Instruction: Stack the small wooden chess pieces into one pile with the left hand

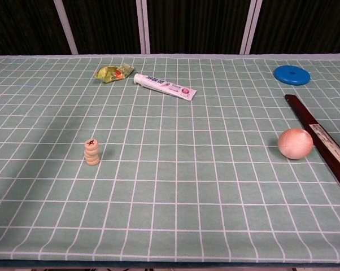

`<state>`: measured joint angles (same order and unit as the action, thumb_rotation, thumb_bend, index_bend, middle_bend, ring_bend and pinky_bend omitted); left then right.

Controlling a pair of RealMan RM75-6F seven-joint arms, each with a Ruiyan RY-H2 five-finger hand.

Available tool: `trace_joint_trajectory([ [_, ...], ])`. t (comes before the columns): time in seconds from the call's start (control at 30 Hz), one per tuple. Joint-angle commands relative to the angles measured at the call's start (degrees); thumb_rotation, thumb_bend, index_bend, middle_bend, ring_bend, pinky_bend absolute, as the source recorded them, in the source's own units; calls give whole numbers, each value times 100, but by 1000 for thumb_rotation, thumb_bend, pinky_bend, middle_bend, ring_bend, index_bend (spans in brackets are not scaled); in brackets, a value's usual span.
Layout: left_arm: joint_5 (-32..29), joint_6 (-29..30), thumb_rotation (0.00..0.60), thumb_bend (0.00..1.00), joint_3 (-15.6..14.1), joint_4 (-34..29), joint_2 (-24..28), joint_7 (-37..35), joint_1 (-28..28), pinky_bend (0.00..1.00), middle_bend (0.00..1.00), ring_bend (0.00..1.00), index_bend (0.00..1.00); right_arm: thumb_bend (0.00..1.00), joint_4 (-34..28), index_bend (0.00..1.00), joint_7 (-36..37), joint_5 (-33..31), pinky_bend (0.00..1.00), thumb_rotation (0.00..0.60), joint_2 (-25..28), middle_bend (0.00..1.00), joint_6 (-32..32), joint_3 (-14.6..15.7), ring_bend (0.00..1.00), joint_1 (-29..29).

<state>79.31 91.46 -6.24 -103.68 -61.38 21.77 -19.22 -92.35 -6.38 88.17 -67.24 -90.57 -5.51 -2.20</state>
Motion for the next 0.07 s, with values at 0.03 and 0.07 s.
trace_joint_trajectory([
  [0.03,54,-23,600,224,-7,146,-12,-102,124,0,0,0,137,233,4,92,7,38,0,600,15,13,9,23,0,-12],
  [0.07,53,-38,600,224,8,185,-27,-133,156,0,0,0,136,233,6,92,11,51,0,600,18,13,7,27,0,-15],
])
